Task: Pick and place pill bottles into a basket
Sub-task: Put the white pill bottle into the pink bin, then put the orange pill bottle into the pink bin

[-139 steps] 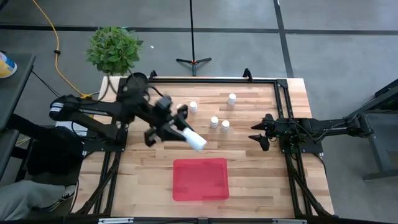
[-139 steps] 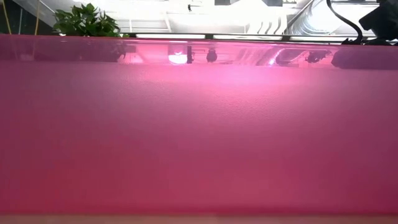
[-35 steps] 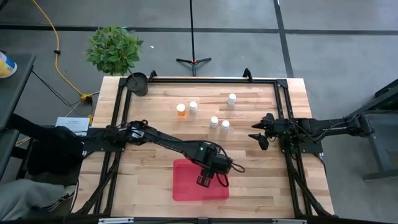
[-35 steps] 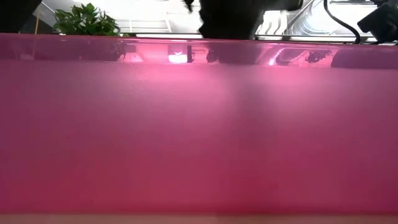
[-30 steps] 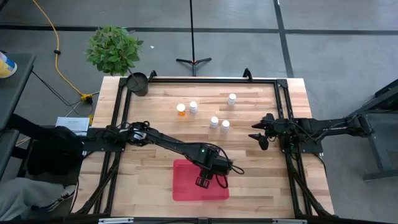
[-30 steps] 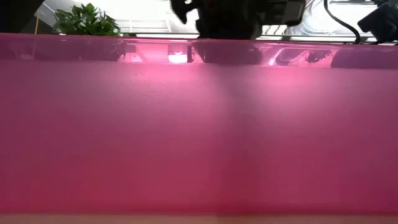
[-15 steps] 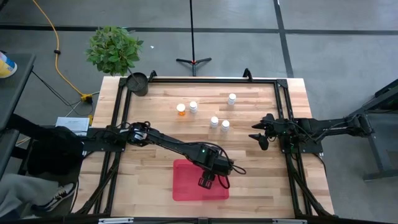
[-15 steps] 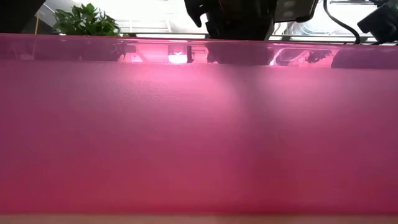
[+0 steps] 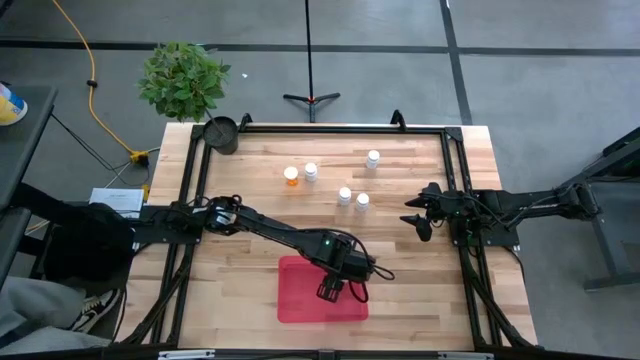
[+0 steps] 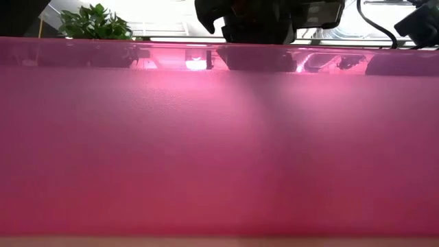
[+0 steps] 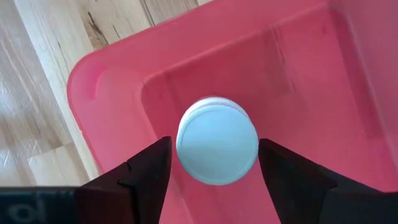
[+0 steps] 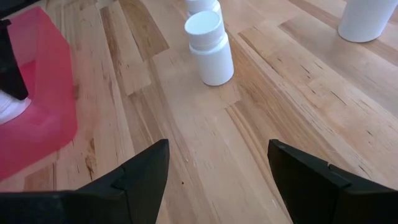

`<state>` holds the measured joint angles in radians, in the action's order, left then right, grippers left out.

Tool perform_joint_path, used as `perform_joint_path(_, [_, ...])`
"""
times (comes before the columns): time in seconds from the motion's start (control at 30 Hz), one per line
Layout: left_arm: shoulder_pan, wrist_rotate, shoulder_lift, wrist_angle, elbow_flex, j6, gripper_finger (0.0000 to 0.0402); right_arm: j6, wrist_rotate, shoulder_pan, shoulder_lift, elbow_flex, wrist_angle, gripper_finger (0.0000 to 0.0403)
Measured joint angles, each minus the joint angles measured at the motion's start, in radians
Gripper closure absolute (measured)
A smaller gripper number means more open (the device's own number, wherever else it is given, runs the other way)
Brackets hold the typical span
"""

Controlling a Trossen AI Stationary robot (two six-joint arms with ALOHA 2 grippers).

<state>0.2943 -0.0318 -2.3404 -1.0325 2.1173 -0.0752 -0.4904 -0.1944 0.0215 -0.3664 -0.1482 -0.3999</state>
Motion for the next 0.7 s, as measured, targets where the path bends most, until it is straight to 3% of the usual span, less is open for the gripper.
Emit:
perform_joint_path(0.33, [-0.042,-0.035,0.009,-0.109,0.232,-0.026,0.0089,0.000,0.000,0.000,0.000,0.000,-0.003,0.0139])
perform_joint_path(0.53, [-0.090,-0.026,0.112,-0.034,0.222,-0.001,0.0073,0.000,0.003,0.000,0.000,0.000,-0.003,0.0139])
perform_joint_path(0.7, [-0.142,-0.023,0.206,0.015,0.237,0.012,0.0084,0.000,0.003,0.000,-0.002,0.000,-0.005,0.0139])
